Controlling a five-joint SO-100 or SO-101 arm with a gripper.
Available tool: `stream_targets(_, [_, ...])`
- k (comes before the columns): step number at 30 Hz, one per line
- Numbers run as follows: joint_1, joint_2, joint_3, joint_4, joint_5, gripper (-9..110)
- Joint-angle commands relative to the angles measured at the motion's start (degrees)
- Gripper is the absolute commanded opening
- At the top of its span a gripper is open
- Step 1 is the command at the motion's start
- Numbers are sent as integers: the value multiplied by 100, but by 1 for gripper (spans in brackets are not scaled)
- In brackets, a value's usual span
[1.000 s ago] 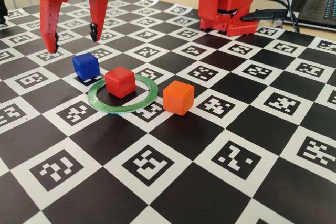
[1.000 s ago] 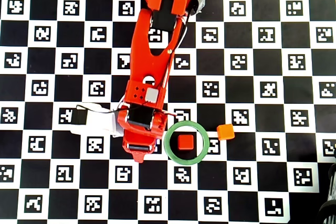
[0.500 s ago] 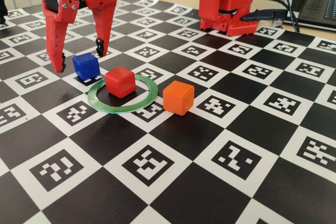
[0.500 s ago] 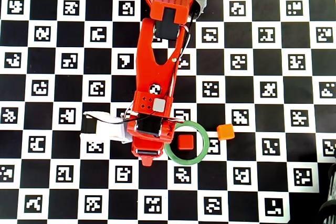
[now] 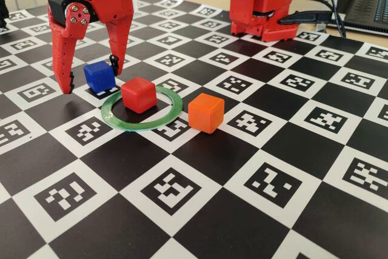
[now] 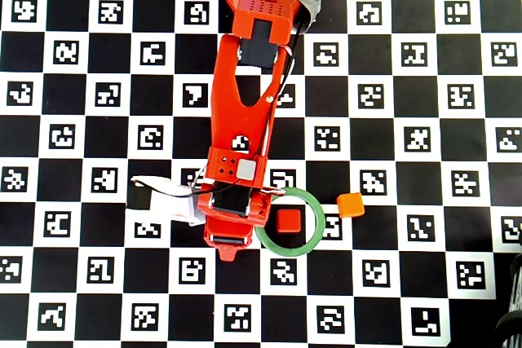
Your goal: Grab the red cube then put it in the green circle then put the blue cube on top and finally the orange cube on top
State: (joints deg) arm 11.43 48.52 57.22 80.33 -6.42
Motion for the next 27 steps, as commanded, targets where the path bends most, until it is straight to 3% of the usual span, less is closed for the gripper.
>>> stream_targets(1, [-79,193,-466,-62,88,37])
stream_targets(27, [-149,44,-545,-105,492,37])
